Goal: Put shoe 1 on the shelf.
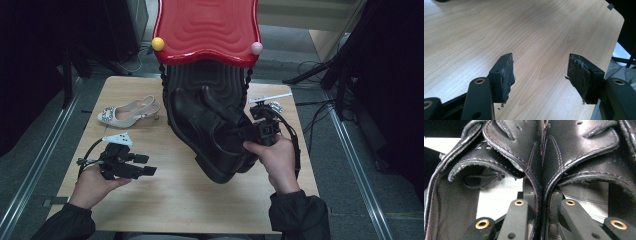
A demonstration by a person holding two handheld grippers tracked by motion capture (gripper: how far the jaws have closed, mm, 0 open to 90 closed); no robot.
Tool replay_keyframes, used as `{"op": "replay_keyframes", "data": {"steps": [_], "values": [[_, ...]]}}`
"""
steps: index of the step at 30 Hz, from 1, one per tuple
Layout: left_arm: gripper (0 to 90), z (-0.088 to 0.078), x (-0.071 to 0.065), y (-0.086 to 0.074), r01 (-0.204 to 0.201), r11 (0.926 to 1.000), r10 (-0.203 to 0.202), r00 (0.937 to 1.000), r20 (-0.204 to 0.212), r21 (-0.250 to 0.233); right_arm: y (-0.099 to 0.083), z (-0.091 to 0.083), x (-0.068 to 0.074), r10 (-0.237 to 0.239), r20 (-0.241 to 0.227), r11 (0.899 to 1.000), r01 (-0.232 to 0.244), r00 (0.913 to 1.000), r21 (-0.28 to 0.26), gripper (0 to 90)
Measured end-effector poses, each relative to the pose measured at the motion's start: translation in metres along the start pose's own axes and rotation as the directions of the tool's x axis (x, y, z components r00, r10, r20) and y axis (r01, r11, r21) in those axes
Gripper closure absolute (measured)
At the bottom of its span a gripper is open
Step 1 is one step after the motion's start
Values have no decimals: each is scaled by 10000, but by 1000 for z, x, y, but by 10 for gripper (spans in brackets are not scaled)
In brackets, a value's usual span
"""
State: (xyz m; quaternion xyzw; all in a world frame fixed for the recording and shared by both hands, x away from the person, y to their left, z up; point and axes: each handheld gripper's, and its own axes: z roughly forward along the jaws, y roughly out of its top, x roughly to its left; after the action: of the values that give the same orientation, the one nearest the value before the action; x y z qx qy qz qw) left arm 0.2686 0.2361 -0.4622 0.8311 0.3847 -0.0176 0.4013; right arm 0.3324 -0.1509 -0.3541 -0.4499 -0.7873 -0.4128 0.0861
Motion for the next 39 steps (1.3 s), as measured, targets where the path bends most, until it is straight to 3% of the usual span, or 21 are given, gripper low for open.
{"op": "replay_keyframes", "data": {"steps": [7,12,14,15,16,17,18,19,20,25,26,27,28,31,32,33,35,36,37,39], "values": [[381,3,1,3,-63,9999,61,9998,168,127,23,7,-11,592,243,9954,-572,9979,-770,830],[381,7,-2,6,-169,9998,167,9993,339,73,38,14,-15,1024,509,9845,-939,9934,-1479,830],[381,9,-2,7,-242,9996,236,9990,383,157,45,18,-14,1227,912,9750,-1029,9883,-1970,829],[381,9,-2,7,-242,9996,236,9990,383,157,45,18,-14,1227,912,9750,-1029,9883,-1970,829],[381,10,-2,8,-260,9996,253,9987,431,147,50,21,-13,1253,1290,9690,-935,9837,-2286,829],[381,10,-2,8,-260,9996,253,9987,431,147,50,21,-13,1253,1290,9690,-935,9837,-2286,829],[381,10,-2,9,-288,9995,282,9987,420,141,54,25,-12,1291,1687,9636,-834,9772,-2541,830],[381,11,-2,9,-292,9995,286,9987,428,147,54,25,-12,1291,1687,9636,-834,9772,-2541,830],[381,11,-2,10,-278,9995,271,9984,488,141,58,30,-13,1391,1966,9592,-827,9706,-2705,829],[381,13,-3,11,-329,9993,319,9980,537,179,63,44,-15,1689,2238,9520,-1000,9599,-2894,829],[381,14,-3,11,-356,9992,344,9978,564,196,65,52,-15,1780,2574,9491,-966,9498,-2997,829],[381,14,-3,11,-356,9992,344,9978,564,196,65,52,-15,1780,2574,9491,-966,9498,-2997,829],[381,14,-3,11,-370,9991,357,9975,605,197,66,59,-16,1938,2749,9456,-1046,9417,-3082,829],[382,14,-3,11,-380,9991,367,9972,646,189,67,68,-17,2144,2798,9419,-1222,9358,-3129,829],[382,15,-2,11,-363,9990,346,9972,670,244,66,77,-16,2174,3002,9392,-1153,9288,-3236,829],[382,15,-2,11,-363,9990,346,9972,670,244,66,77,-16,2174,3002,9392,-1153,9288,-3236,829],[382,16,-1,11,-343,9991,324,9969,716,256,68,85,-11,2140,3409,9388,-963,9154,-3306,828],[382,16,-1,12,-367,9990,347,9965,756,256,70,92,-10,2381,3428,9288,-1099,9087,-3538,828],[382,16,-1,12,-367,9990,347,9965,756,256,70,92,-10,2381,3428,9288,-1099,9087,-3538,828],[383,17,-1,12,-355,9990,333,9962,811,259,72,97,-9,2597,3406,9178,-1213,9036,-3780,827]]}}
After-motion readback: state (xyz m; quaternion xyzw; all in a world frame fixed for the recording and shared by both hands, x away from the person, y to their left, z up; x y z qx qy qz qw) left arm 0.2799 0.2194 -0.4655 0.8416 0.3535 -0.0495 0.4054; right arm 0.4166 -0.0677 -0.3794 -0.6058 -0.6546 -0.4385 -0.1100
